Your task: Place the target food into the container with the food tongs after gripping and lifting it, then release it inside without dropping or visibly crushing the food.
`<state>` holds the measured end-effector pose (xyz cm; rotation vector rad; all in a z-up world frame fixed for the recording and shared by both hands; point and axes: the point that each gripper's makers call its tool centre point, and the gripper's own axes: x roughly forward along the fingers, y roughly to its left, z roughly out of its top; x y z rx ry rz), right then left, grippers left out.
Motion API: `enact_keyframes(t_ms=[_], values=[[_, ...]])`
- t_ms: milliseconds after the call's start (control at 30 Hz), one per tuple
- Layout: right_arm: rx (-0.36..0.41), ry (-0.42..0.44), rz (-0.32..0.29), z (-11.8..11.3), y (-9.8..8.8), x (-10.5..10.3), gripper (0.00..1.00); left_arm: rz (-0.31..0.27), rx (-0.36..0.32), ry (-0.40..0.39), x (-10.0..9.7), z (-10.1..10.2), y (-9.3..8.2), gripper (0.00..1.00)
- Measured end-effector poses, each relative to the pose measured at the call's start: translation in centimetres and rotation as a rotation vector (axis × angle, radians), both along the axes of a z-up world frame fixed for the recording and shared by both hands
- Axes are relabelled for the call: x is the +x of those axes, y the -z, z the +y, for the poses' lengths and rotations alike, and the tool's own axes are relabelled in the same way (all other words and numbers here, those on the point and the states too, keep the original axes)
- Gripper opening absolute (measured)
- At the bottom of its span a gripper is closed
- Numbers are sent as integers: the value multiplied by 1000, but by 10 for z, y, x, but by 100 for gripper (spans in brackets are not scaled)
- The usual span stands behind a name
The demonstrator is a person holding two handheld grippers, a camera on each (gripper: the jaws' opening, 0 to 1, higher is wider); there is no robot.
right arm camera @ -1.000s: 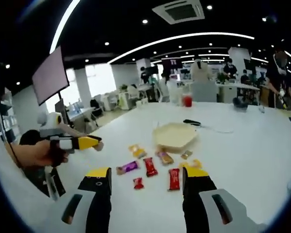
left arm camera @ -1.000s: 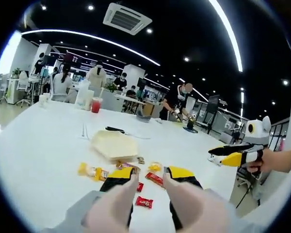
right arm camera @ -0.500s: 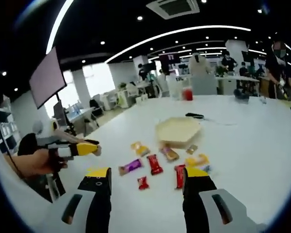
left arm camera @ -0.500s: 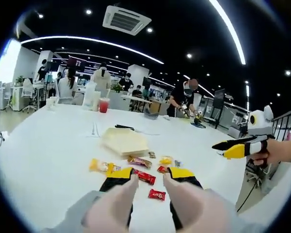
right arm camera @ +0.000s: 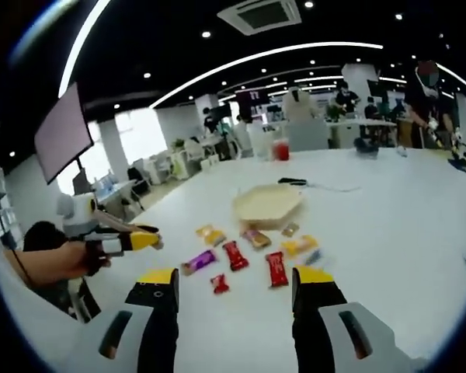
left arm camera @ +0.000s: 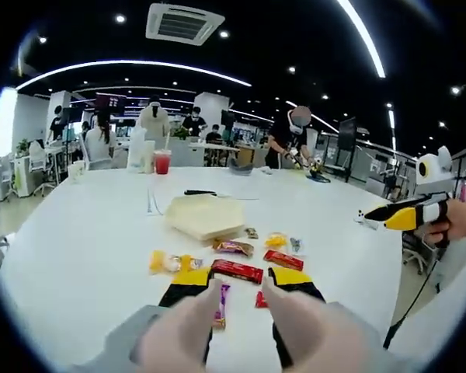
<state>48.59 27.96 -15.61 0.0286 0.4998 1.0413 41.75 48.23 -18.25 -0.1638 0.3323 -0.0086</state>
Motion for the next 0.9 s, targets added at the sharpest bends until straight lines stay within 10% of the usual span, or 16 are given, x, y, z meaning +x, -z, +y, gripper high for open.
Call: enact_keyframes(t_ms=[900], values=[[-2,10,8,1,5,-6,58,73,92,-11,24,6,26,27]])
